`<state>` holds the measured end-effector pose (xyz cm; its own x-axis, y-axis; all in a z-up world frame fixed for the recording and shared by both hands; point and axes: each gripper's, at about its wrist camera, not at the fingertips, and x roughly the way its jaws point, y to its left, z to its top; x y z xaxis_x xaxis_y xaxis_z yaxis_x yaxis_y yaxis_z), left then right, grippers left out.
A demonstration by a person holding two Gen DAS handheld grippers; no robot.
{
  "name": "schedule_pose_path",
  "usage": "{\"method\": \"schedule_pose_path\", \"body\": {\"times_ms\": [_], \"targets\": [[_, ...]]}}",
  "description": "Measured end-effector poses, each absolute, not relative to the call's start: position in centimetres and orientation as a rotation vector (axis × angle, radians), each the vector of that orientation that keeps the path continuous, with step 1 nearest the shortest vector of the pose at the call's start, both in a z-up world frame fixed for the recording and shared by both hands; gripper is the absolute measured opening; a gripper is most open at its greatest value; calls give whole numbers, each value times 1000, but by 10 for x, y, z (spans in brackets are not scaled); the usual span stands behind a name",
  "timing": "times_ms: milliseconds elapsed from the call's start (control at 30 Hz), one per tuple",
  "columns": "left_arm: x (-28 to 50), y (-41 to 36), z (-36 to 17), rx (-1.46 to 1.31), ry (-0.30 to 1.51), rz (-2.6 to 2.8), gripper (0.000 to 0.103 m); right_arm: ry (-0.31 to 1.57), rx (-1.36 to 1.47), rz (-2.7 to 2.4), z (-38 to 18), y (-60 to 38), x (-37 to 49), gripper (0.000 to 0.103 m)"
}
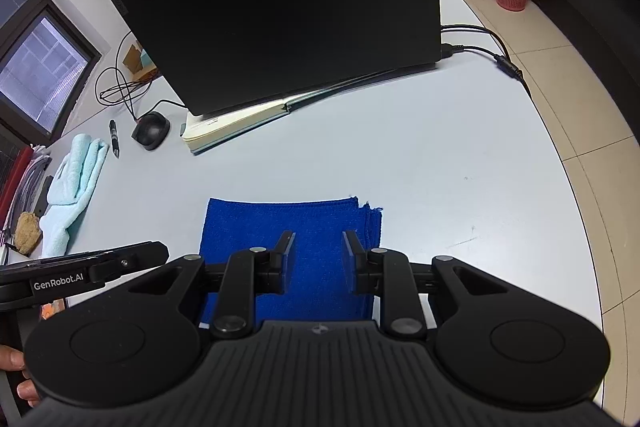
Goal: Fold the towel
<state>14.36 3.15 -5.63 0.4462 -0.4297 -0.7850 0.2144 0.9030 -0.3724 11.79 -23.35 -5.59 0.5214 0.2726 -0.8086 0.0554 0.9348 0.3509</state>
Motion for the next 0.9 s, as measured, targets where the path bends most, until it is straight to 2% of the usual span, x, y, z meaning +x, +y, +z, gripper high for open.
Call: {"method": "schedule_pose_path", "body": {"times_ms": [133, 267, 600, 700, 900], "targets": [[136, 30, -50, -207, 1023, -401, 18, 1014, 344, 137, -52, -232, 110, 26], [128, 30, -44, -181, 1009, -396, 27, 1013, 326, 141, -50, -229, 101, 26], [100, 26, -35, -135, 1000, -394, 30, 1014, 273, 160, -49, -220, 74, 27], [90, 26, -33, -125, 996, -389, 38, 1010, 258, 164, -47, -217, 66, 31], [69, 26, -30, -92, 991, -370, 52, 1004, 233, 171, -45, -213, 49, 32]]}}
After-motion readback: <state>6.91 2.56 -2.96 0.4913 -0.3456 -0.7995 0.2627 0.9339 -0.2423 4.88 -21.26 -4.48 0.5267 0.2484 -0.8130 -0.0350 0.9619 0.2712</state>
